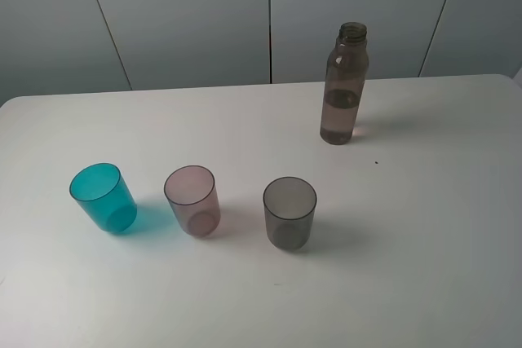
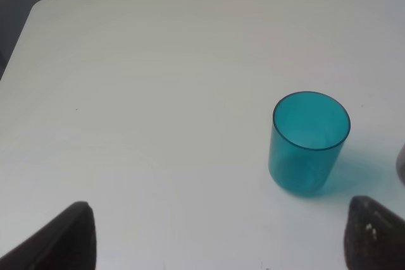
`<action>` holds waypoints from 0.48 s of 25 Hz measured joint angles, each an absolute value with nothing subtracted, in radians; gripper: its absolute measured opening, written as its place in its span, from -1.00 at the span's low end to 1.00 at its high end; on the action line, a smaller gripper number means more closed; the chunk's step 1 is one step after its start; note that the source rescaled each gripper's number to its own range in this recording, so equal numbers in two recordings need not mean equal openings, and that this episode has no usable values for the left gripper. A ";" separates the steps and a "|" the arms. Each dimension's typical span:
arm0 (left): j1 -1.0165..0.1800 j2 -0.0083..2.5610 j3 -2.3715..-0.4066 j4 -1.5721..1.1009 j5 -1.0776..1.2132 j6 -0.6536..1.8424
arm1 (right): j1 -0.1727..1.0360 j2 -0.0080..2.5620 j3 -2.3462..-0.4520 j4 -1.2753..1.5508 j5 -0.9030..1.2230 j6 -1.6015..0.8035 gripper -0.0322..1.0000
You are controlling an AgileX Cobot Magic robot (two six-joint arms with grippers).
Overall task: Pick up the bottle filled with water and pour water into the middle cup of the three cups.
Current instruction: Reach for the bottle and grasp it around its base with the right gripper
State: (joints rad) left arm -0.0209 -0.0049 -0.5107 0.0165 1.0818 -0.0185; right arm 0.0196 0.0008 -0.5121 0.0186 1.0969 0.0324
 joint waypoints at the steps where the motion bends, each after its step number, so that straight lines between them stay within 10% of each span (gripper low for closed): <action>1: -0.021 -0.005 -0.511 0.017 1.082 -0.019 | 0.020 0.001 -0.512 0.019 1.097 0.032 0.96; 12: -0.021 -0.005 -0.511 0.017 1.082 -0.019 | 0.020 0.001 -0.512 0.019 1.097 0.032 0.96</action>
State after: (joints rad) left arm -0.0209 -0.0049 -0.5107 0.0165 1.0818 -0.0185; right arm 0.0196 0.0008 -0.5121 0.0186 1.0969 0.0324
